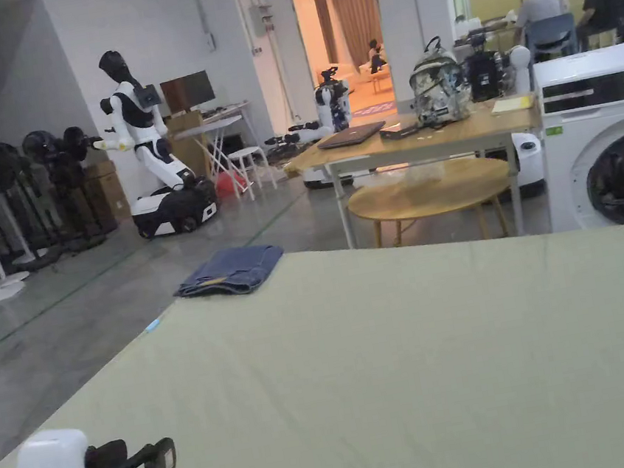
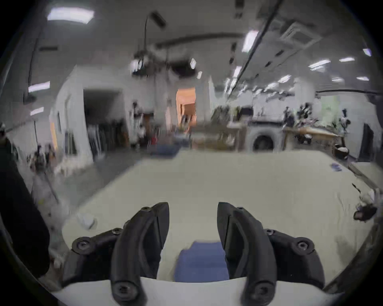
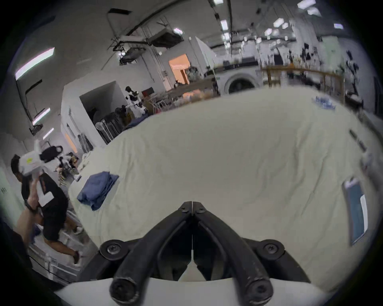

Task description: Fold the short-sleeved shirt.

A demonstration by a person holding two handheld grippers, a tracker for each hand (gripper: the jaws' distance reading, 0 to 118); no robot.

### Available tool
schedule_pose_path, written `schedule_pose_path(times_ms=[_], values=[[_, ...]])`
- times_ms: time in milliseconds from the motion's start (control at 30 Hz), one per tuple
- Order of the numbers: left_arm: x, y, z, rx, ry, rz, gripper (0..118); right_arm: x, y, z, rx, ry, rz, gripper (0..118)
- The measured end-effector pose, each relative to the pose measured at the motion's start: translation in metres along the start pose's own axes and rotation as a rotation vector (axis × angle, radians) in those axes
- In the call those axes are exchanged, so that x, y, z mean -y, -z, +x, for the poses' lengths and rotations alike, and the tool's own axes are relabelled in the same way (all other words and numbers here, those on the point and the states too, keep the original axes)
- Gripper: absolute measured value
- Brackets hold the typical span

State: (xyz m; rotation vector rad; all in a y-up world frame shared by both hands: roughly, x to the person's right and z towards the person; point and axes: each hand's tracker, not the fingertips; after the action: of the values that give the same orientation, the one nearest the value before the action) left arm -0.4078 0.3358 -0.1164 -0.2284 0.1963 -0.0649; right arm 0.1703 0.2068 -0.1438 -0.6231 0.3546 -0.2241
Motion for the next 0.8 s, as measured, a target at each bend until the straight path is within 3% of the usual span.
schedule_pose_path(times_ms=[133,300,367,433,533,800], values=[[-0.011,-0.043,0.073,0.068,0.042,0.165,44,-0.025,-0.028,-0.016,0.083,-0.145,0.164,0],[-0.004,-0.059,0.157,0.263,0.005,0.164,31,-0.040,-0.054,-0.026,0.159,-0.269,0.320,0],[0.001,-0.062,0.185,0.264,0.029,0.164,24,-0.044,-0.061,-0.029,0.184,-0.284,0.366,0],[0.007,-0.063,0.202,0.276,0.042,0.174,0,-0.045,-0.066,-0.028,0.189,-0.281,0.383,0],[0.005,-0.061,0.215,0.330,0.040,0.138,0,-0.045,-0.069,-0.022,0.200,-0.263,0.402,0],[0.002,-0.061,0.208,0.291,-0.004,0.147,0,-0.039,-0.074,-0.009,0.255,-0.219,0.411,0]])
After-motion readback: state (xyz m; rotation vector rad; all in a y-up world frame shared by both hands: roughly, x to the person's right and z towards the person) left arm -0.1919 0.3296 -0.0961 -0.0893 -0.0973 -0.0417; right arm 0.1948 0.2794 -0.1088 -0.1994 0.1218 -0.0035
